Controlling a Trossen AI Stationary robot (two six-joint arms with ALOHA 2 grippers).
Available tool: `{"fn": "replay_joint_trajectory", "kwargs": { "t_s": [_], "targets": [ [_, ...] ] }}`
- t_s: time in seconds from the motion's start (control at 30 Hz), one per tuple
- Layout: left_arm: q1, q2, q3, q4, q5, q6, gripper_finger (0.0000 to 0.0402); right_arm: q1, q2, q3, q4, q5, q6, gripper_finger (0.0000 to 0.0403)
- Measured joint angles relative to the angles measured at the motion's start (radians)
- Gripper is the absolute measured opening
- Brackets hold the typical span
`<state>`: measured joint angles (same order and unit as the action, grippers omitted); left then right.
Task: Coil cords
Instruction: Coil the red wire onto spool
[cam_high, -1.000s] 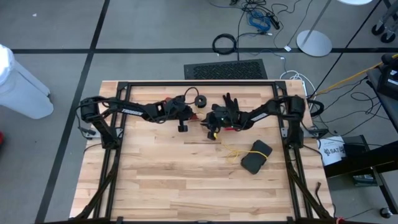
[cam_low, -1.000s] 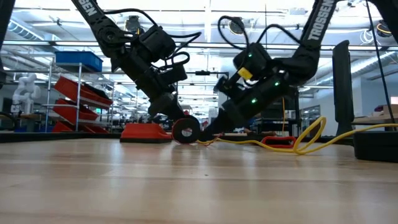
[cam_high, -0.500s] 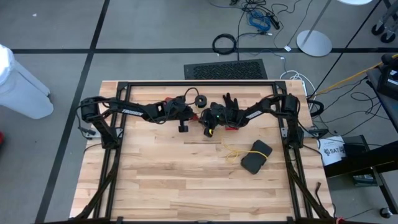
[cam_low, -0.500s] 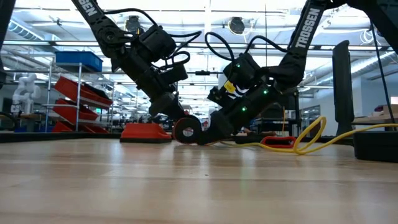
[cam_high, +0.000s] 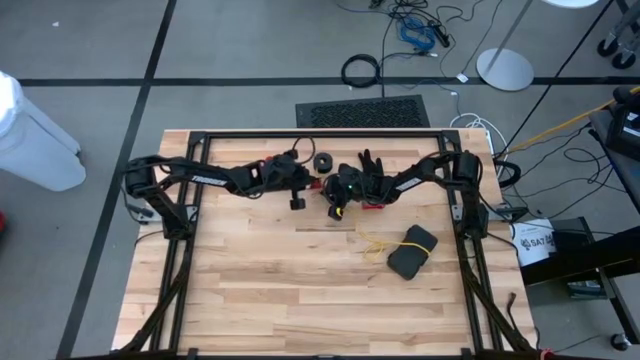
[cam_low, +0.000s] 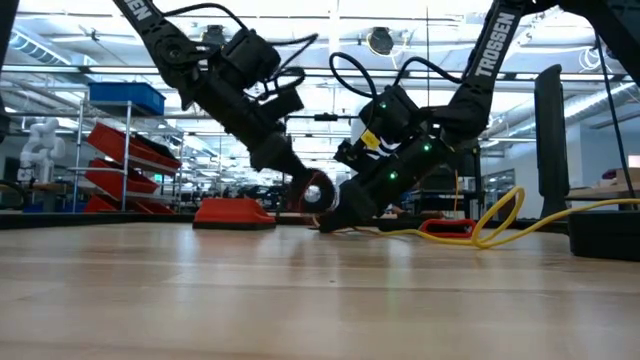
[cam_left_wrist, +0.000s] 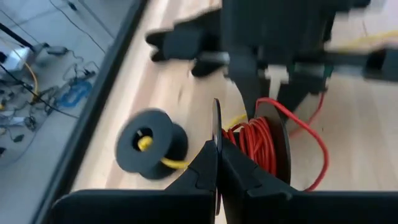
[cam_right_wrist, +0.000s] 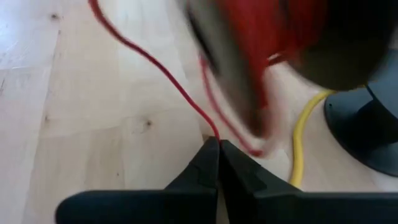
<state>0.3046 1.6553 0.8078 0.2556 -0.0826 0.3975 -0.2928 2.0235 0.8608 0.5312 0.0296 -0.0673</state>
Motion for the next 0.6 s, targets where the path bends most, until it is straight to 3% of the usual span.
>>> {"fn": "replay_joint_trajectory", "kwargs": {
  "t_s": [0.17, 0.47, 0.6],
  "targets": [
    [-0.003, -0.019, 0.001, 0.045, -0.006, -0.003, 0.0006, 0.009, -0.002, -0.002, 0.039, 0.012, 0.006, 0.0000],
    [-0.037, -0.019, -0.017, 0.045, -0.146, 0.061, 0.0006, 0.016, -0.004, -0.004, 0.056, 0.027, 0.059, 0.0000],
    [-0.039, -0.016, -0.029, 0.055, -0.156, 0.056, 0.0006, 0.016, -0.006, -0.004, 0.077, 0.029, 0.078, 0.0000]
  ]
}}
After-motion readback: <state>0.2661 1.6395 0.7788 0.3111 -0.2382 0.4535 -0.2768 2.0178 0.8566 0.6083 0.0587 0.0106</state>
